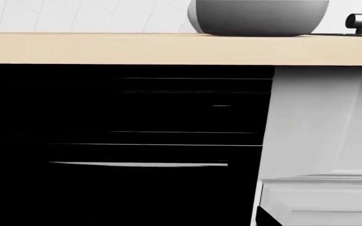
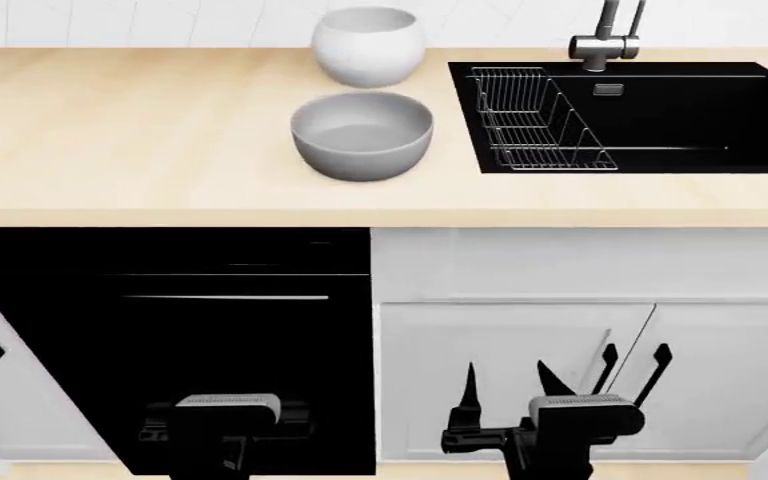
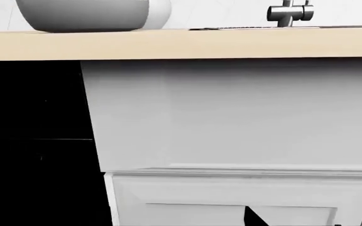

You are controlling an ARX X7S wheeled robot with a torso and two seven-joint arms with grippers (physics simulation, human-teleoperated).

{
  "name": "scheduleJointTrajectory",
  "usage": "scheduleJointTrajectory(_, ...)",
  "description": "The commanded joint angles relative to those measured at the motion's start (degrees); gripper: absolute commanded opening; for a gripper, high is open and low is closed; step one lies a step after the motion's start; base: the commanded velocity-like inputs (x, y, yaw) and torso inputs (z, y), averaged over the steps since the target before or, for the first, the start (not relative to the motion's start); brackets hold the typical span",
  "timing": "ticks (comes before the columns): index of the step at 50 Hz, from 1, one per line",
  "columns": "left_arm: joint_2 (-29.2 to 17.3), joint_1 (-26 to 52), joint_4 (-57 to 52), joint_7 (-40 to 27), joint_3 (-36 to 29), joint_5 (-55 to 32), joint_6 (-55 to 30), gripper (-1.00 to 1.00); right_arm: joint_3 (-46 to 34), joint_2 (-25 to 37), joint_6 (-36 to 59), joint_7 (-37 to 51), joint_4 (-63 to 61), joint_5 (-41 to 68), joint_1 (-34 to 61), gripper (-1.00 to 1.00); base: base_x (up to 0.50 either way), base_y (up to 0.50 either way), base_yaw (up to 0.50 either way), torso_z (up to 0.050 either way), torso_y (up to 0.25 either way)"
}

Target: Stack the bowls in the sink.

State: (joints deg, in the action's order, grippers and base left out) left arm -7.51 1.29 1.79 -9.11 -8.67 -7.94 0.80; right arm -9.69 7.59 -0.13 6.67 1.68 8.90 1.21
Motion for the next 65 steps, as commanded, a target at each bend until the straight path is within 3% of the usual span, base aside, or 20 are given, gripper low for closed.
scheduleJointTrajectory(1,-0.3,0.0,0.1,-0.5,-0.7,-0.4,0.2,1.00,-0.4,0.5,-0.2,0.3,0.1,0.7,0.0,1.00,0.00,0.00,0.00,0.000,0.000)
scheduleJointTrajectory(9,-0.6,0.0,-0.3,-0.9,-1.1,-0.6,-0.1,1.00,-0.6,0.8,-0.3,0.6,0.0,1.2,0.0,1.00,0.00,0.00,0.00,0.000,0.000)
scheduleJointTrajectory(13,-0.7,-0.4,-2.1,-1.5,-0.9,-1.2,-1.1,1.00,-1.0,2.3,3.7,2.7,-6.5,-1.1,-0.5,1.00,0.00,0.00,0.00,0.000,0.000)
scheduleJointTrajectory(15,-1.6,-1.0,-6.3,-1.5,-0.7,-2.3,-4.1,1.00,-0.5,4.4,11.1,3.8,-17.1,-0.8,-1.4,1.00,0.00,0.00,0.00,0.000,0.000)
scheduleJointTrajectory(18,-5.2,-1.9,-18.9,-2.0,0.4,-4.8,-13.6,1.00,1.5,9.2,29.8,5.6,-38.2,0.3,-0.9,1.00,0.00,0.00,0.00,0.000,0.000)
scheduleJointTrajectory(23,-12.0,1.6,-40.4,-5.8,9.5,-14.9,-33.5,1.00,11.1,13.4,61.3,7.6,-61.5,9.3,9.6,1.00,0.00,0.00,0.00,0.000,0.000)
scheduleJointTrajectory(27,-17.6,13.3,-52.5,-11.4,21.5,-30.3,-54.9,1.00,14.9,30.7,64.2,36.5,-61.6,43.7,20.1,1.00,0.00,0.00,0.00,0.000,0.000)
scheduleJointTrajectory(31,-21.6,30.3,-53.5,-21.1,34.7,-54.8,-74.8,1.00,17.6,36.3,69.3,52.0,-59.2,72.5,32.6,1.00,0.00,0.00,0.00,0.000,0.000)
scheduleJointTrajectory(34,-25.4,42.5,-47.1,-33.4,37.9,-71.9,-84.2,1.00,15.1,40.9,68.4,62.0,-55.8,86.2,41.6,1.00,0.00,0.00,0.00,0.000,0.000)
scheduleJointTrajectory(39,-35.8,56.5,-35.6,-49.5,29.6,-89.1,-87.6,1.00,8.7,44.9,67.5,70.4,-50.8,96.7,52.6,1.00,0.00,0.00,0.00,0.000,0.000)
scheduleJointTrajectory(45,-46.1,69.6,-29.5,-60.1,11.8,-104.6,-86.0,1.00,3.8,44.4,67.9,73.7,-46.9,98.8,58.5,1.00,0.00,0.00,0.00,0.000,0.000)
scheduleJointTrajectory(55,-54.5,85.8,-25.8,-67.3,-7.1,-116.4,-86.9,1.00,2.4,45.4,67.8,75.3,-46.2,98.9,59.6,1.00,0.00,0.00,0.00,0.000,0.000)
scheduleJointTrajectory(65,-56.9,90.4,-24.4,-67.2,-11.9,-118.4,-87.6,1.00,2.8,43.8,67.1,72.3,-46.4,97.4,59.1,1.00,0.02,0.00,0.00,0.000,0.000)
